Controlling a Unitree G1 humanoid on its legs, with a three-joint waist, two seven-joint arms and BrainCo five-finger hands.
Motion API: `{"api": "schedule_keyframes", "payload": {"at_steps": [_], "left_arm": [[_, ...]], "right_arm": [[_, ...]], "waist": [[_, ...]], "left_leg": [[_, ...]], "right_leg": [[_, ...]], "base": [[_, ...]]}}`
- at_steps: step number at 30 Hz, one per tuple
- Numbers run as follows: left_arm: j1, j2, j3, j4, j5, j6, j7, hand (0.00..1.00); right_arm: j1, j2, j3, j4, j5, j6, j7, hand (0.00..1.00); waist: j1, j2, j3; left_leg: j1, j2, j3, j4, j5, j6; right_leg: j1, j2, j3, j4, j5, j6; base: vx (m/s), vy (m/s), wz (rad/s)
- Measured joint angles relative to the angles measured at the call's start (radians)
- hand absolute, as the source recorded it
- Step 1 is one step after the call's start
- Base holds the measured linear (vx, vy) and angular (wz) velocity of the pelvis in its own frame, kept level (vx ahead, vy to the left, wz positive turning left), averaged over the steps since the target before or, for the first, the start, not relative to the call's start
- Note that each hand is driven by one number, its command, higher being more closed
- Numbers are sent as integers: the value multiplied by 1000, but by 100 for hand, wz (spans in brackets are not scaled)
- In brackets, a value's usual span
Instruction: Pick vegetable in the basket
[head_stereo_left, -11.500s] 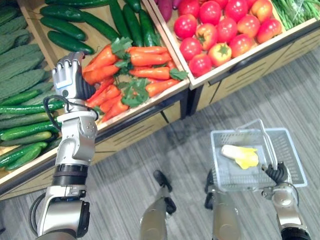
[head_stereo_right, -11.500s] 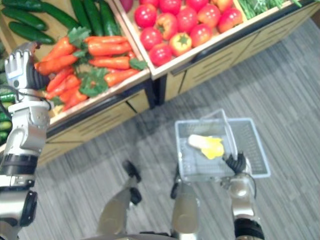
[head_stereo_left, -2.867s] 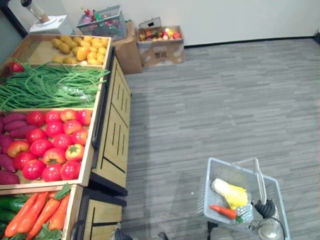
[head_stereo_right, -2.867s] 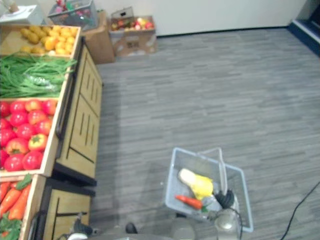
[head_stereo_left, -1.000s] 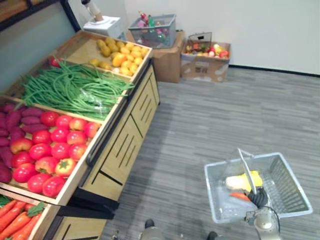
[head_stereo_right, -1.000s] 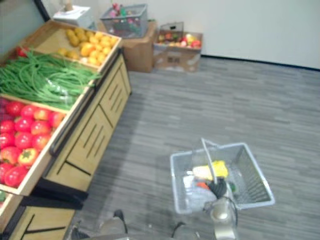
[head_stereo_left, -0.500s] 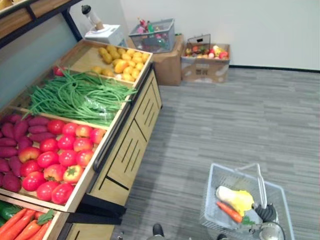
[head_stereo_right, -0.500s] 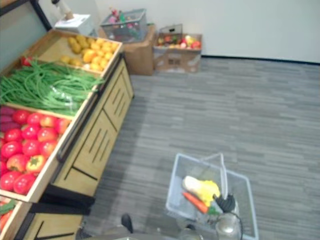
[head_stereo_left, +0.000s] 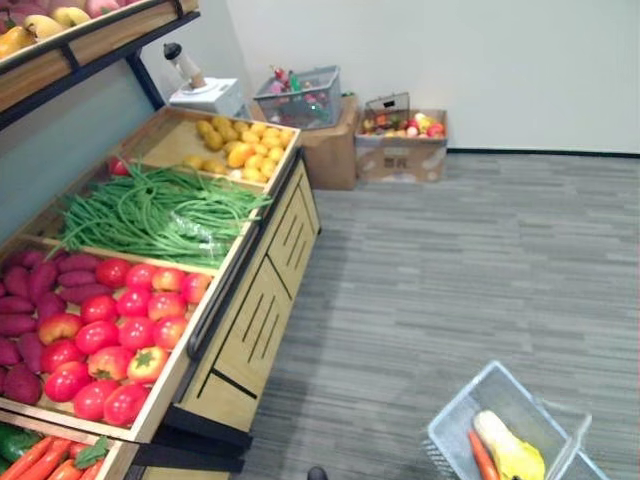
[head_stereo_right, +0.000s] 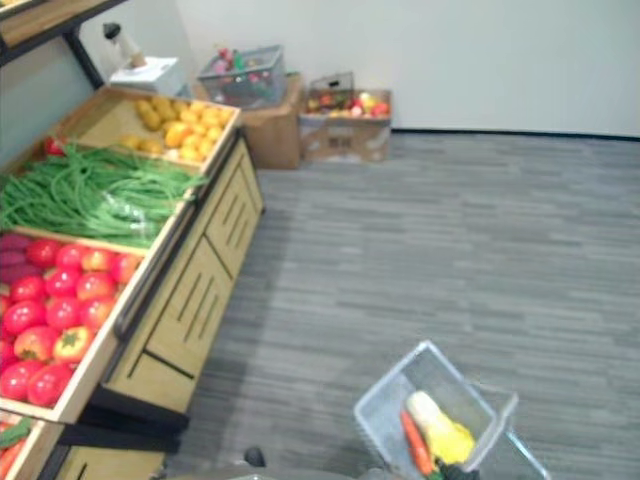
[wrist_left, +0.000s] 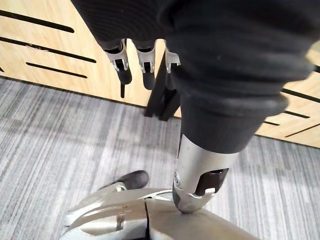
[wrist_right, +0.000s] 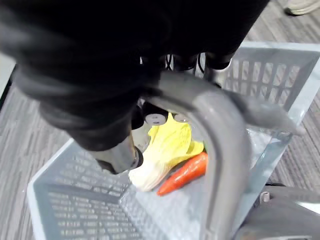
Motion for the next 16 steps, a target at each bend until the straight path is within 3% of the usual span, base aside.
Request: {"api": "schedule_keyframes", "payload": {"at_steps": [6, 16], "left_arm": [[-16, -6, 25, 28, -18, -14, 0, 0], [-29, 3, 14, 80, -45, -34, -2, 0]], "right_arm": [[-28, 3, -12, 78, 84, -2, 4, 100], [-37, -13, 28, 130, 82, -2, 21, 100]], "waist": [[-2, -5, -3], [-1, -8, -6]], "left_leg": [[6, -2, -4, 0, -3, -2], [29, -3, -4, 0, -11, -2]], "right_leg": [[18, 1, -10, -19, 0, 0], [52, 3, -14, -45, 2, 3]], "base": [[24, 0, 2], [-3, 4, 0]]}}
